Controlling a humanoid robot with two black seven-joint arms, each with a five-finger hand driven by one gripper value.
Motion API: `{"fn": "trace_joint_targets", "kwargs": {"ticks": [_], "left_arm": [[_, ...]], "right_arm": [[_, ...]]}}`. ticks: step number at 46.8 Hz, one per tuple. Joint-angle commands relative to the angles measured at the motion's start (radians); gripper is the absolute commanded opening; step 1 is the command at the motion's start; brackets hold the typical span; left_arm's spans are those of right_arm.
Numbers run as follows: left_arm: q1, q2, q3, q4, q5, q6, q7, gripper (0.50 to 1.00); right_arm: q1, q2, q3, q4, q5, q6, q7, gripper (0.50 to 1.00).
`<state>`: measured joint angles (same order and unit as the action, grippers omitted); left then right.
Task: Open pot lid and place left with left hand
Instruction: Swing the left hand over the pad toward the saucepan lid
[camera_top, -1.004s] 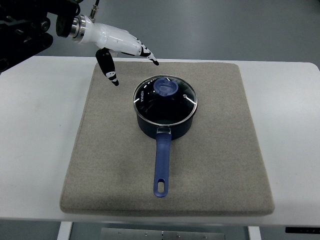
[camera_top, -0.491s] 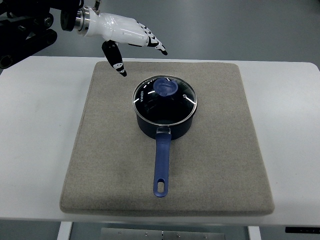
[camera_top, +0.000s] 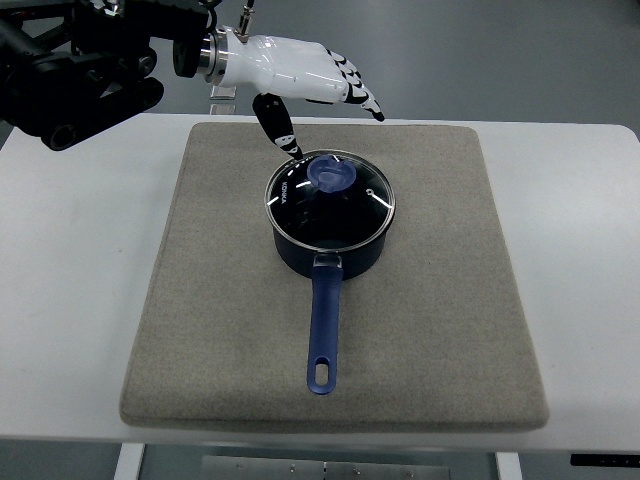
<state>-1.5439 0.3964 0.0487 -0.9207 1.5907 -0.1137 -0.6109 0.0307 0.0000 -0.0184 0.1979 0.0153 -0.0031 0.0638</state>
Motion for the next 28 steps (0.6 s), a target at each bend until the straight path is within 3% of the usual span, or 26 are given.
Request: {"fn": "trace_joint_targets", "kwargs": {"ticks": [1, 3, 9, 11, 21, 28], "left_arm": [[-0.015, -0.002, 0.000, -0.006, -0.003, -0.014, 0.000, 0.956], [-0.028, -0.001, 0.000, -0.013, -0.009, -0.052, 0.000, 0.956], [-0.074, 0.010, -0.029, -0.013, -0.107, -0.285, 0.000, 0.949], [-0.077, 0.013, -0.055, -0.010, -0.161, -0.319, 0.000, 0.951], [-0.119, 0.016, -0.076, -0.009, -0.202, -0.313, 0.000, 0.954], [-0.116, 0.015, -0.053, -0.013, -0.201, -0.230, 0.000, 0.949]], "right_arm": [[0.000, 0.000, 0.000, 0.000, 0.000, 0.000, -0.001, 0.917], [0.000, 0.000, 0.000, 0.000, 0.000, 0.000, 0.001, 0.917], [0.000, 0.000, 0.000, 0.000, 0.000, 0.000, 0.001, 0.917], [0.000, 0.000, 0.000, 0.000, 0.000, 0.000, 0.001, 0.917], [0.000, 0.000, 0.000, 0.000, 0.000, 0.000, -0.001, 0.917], [0.000, 0.000, 0.000, 0.000, 0.000, 0.000, 0.001, 0.917]]}}
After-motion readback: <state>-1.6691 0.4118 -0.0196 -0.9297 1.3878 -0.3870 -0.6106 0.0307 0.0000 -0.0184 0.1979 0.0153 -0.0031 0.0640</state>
